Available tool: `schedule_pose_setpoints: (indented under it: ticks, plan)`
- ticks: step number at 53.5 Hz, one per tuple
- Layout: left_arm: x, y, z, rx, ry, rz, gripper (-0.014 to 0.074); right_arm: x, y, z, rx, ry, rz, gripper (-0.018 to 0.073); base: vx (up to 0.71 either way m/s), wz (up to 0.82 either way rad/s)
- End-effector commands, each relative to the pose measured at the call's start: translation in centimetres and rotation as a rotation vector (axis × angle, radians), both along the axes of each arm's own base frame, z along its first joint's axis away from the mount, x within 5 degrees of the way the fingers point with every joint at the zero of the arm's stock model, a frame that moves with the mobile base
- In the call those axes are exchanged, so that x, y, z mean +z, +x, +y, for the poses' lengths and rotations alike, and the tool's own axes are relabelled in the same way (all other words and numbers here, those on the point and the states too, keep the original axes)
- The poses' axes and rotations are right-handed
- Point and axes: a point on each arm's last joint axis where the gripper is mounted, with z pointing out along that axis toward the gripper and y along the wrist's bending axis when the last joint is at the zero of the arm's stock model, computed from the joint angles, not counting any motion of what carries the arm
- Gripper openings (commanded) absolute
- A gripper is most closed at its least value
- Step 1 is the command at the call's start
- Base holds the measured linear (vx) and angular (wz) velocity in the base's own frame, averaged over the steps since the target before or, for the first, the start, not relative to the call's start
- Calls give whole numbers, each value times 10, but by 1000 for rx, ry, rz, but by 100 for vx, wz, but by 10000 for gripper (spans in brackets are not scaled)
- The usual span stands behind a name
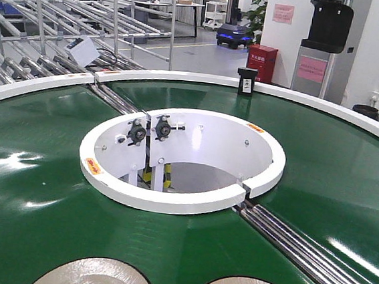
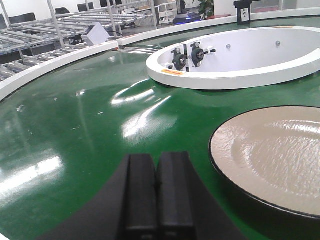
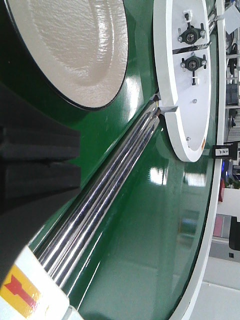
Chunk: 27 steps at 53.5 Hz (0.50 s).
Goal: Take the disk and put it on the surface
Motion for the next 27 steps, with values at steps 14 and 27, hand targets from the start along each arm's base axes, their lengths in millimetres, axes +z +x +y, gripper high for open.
schedule_pose_setpoints:
  ticks: [14,27]
  plan:
    - [0,0,0,4,-11,-73,1,10,0,0,-3,-8,-100,-9,0,0]
    - [0,0,0,4,-11,-73,1,10,0,0,-3,-8,-100,-9,0,0]
